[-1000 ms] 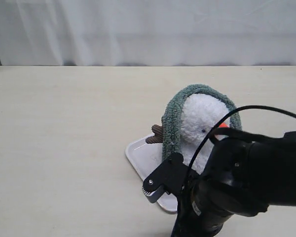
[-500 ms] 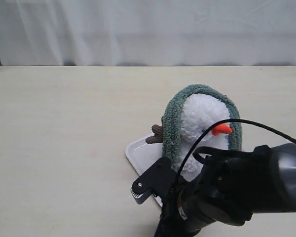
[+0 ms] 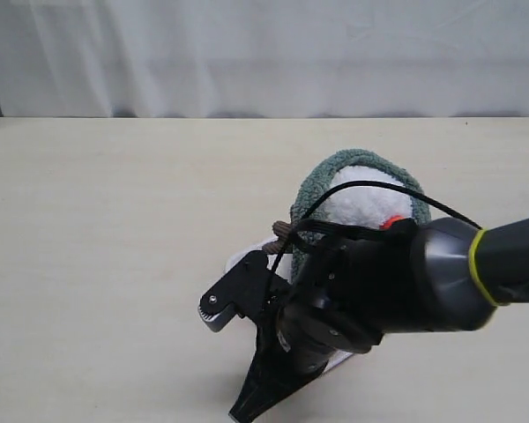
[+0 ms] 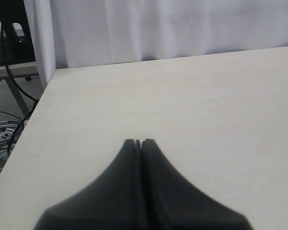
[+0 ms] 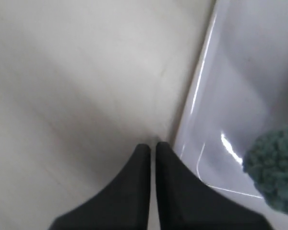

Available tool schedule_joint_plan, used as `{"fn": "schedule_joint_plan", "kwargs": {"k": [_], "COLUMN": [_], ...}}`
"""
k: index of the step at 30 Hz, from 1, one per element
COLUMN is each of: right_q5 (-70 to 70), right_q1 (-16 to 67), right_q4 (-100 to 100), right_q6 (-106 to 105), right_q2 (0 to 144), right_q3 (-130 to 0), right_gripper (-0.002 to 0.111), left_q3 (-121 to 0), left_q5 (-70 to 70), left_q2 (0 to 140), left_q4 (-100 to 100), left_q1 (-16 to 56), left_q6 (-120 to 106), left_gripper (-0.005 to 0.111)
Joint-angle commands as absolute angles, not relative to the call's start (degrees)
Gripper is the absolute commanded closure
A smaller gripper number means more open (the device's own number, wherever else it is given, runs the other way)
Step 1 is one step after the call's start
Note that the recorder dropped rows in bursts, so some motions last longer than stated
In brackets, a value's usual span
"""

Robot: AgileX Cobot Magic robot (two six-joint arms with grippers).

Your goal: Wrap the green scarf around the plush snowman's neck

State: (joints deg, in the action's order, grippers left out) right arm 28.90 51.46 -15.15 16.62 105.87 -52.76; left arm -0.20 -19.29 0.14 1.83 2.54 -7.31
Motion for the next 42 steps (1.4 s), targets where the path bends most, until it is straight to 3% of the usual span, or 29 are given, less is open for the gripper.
{"fn": "schedule_joint_plan", "kwargs": {"k": [1,11,23,42], "right_q5": [27.9,21.7,16.3,18.4], "right_q1": [52.7,48.0,46.0,46.0], "right_q4": [-16.1,-15.9,-17.6,-20.2], "right_q6": [16.7,23.3,23.6,23.6], "right_q2": [102.6,91.1,98.0,109.8], "right_q3": [-49.8,-37.1,-35.9,-52.4], "right_gripper": [0.104,0.104,0.104,0.104], "left_q3": [0.0,0.0,0.0,0.0], "left_q5": [-18.5,-18.6,-18.6,-18.6], "left_q2": [0.0,0.0,0.0,0.0], "left_q4": [2.1,2.2,2.2,2.2], "left_q1": [2.3,2.3,2.3,2.3], "left_q6": [-7.4,-7.4,-7.4,-7.4], "left_gripper": [0.107,0.107,0.107,0.107]}}
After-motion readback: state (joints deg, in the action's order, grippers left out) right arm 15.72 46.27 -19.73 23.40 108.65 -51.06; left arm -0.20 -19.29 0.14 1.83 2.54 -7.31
